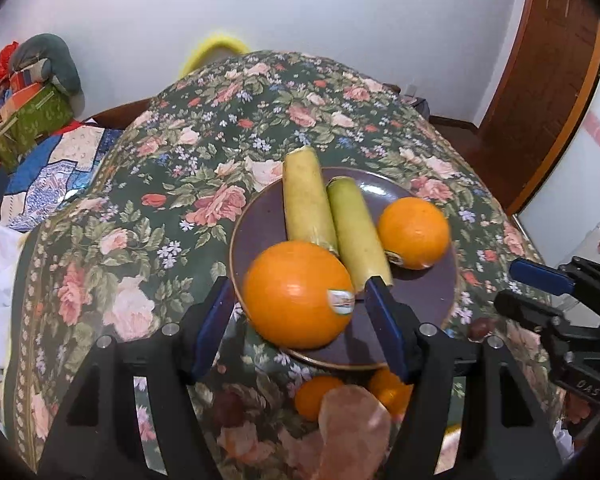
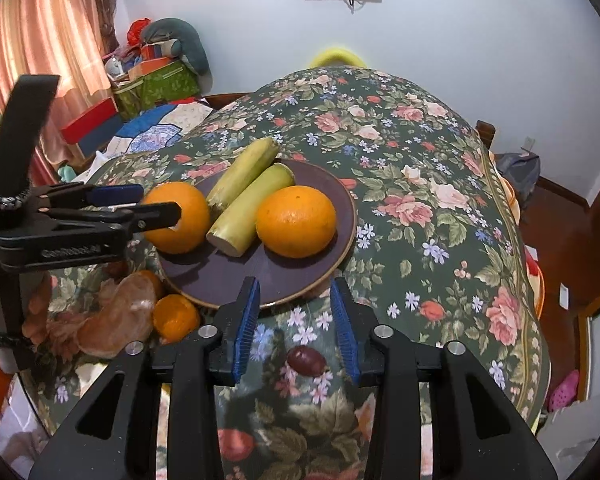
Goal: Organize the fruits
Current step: 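Set the Dole orange on the plate with left tool while right tool withdraws, then move left tool to a pomelo segment while right tool approaches another segment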
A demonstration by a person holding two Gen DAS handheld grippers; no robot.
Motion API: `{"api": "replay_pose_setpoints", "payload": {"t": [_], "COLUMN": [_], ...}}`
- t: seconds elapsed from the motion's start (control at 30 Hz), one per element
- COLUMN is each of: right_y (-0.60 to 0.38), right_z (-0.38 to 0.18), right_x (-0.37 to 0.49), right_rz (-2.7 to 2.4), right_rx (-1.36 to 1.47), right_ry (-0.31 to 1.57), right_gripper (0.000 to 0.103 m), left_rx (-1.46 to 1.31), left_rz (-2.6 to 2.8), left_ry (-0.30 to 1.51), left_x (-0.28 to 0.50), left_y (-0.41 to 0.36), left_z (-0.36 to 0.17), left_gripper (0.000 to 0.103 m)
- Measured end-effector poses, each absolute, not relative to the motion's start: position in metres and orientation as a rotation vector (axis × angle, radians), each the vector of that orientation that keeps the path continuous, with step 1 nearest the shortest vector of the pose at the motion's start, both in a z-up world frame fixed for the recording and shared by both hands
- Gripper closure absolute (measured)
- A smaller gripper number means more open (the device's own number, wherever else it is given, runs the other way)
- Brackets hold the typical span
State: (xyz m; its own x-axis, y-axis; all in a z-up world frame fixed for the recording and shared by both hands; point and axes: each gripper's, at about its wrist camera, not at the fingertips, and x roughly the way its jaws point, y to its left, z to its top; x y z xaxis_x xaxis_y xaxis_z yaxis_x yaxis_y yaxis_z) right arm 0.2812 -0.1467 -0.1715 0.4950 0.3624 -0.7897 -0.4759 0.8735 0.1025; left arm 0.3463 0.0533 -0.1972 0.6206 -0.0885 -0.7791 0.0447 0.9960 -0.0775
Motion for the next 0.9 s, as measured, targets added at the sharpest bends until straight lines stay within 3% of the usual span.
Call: {"api": "replay_pose_setpoints", "payload": {"t": [0.6,0.9], "right_y": [-0.143,-0.140], "right_z": [-0.159,-0.165], "right_x": [0.221,0.197], "right_rz": [0.494,0.480], "right_rx": [-0.186,-0.200], "right_ry": [0.916,0.952], "right_gripper": [0.045,0.044], "left_rx": [0.020,0.029], "left_rz": [-0.040,-0.025], "left_ry": [0.919,0.952], "left_x": [0.250,0.216], "left_y": [0.060,0.061], "left_z": [-0.183,-0.192], "left_gripper": [0.036,0.036]}}
